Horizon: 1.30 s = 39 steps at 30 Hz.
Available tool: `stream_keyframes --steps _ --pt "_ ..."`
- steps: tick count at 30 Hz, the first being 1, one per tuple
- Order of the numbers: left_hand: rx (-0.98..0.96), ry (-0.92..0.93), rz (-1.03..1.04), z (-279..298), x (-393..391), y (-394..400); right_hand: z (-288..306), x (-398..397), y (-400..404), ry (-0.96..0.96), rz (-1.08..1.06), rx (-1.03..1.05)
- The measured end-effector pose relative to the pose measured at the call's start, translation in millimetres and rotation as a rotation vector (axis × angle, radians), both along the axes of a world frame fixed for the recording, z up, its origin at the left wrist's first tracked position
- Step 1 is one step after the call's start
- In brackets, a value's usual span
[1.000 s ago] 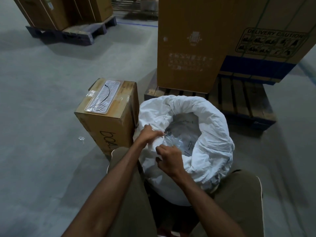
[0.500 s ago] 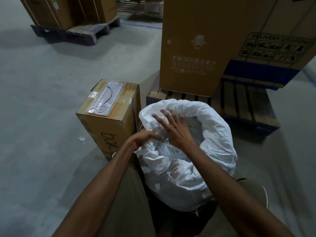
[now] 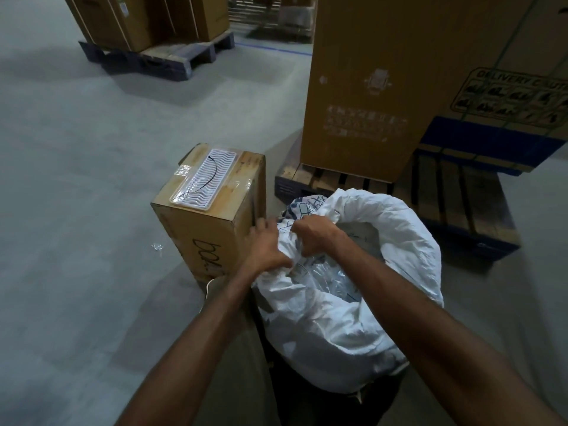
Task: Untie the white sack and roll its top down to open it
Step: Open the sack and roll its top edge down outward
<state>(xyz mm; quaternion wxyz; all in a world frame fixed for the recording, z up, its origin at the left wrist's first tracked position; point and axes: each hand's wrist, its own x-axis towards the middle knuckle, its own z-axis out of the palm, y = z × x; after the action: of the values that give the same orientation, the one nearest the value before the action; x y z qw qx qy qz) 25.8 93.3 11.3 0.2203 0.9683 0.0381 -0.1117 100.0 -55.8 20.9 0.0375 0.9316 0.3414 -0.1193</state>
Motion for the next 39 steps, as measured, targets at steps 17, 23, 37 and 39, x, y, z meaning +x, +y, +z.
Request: stream_keyframes --steps 17,23,37,39 --pt "-0.503 0.5 0.011 -21.1 48.8 20.9 -16.5 23.4 -28.5 -0.201 0.028 -0.13" --pt "0.286 -0.187 -0.069 -33.5 35.5 -22.0 5.7 48.3 -5.9 0.168 -0.194 -0.138" --pt "-0.579 0.598 0.199 -44.0 84.1 13.2 -39.3 54.6 -52.3 -0.217 -0.121 -0.049" --pt "-0.287 0.452 0.037 -44.6 84.5 8.0 -33.1 58.2 -53.6 -0.093 -0.243 0.019"
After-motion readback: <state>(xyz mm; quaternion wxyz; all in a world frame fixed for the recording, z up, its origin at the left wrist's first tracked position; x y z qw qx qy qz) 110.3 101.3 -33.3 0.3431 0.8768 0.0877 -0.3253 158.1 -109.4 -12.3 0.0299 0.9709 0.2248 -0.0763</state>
